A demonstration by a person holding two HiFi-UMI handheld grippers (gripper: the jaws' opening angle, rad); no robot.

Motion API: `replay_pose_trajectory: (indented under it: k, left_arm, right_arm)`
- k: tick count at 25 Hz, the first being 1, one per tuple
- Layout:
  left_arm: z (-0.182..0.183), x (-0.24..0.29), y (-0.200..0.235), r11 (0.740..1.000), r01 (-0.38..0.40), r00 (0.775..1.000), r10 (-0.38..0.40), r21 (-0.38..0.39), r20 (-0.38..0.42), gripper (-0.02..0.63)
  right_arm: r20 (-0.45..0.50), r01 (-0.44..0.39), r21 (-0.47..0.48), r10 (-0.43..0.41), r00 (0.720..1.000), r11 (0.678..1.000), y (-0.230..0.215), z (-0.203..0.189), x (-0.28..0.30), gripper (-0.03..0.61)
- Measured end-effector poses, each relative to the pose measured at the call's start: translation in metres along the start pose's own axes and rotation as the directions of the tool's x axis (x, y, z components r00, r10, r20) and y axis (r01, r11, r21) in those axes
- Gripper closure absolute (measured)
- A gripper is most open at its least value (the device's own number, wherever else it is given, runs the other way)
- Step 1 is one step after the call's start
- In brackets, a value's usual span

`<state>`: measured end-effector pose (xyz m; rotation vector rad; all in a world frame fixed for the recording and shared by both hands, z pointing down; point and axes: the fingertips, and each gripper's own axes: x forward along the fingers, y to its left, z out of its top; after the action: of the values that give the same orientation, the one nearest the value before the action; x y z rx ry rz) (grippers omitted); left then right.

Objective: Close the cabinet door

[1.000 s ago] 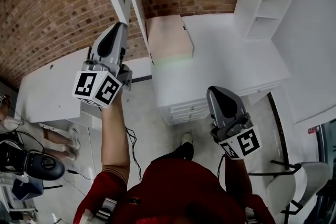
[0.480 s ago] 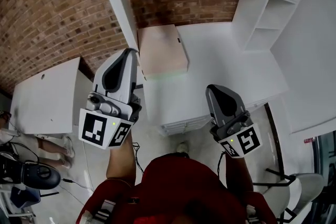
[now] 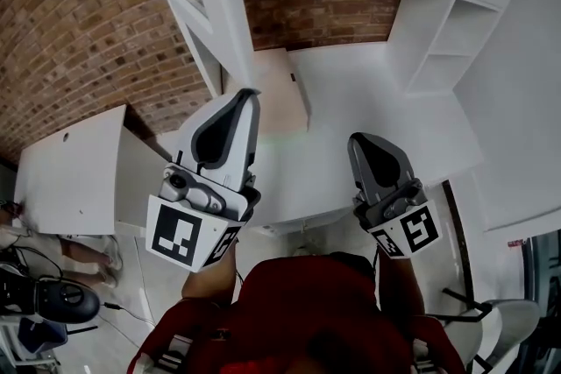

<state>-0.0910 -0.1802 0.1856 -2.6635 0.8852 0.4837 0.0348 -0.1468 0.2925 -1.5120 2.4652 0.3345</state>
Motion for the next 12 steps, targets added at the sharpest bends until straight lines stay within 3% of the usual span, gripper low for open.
replay_pose_trajectory:
  k: [8, 12]
  left_arm:
    - [-0.014, 0.036, -0.005, 1.0, -0.029, 0.999, 0.029, -0.002, -0.019, 0.609]
    - [-0.024, 0.054, -0.004, 0.995, -0.095, 0.994, 0.096, 0.035, -0.043, 0.609]
  right_arm:
    - [0.007, -0.043, 0.024, 0.043, 0.999, 0.999, -0.026, -0.005, 0.008, 0.565]
    - [0.019, -0.091, 0.037, 0.09, 0.996, 0.995, -0.039, -0.006, 0.008, 0.565]
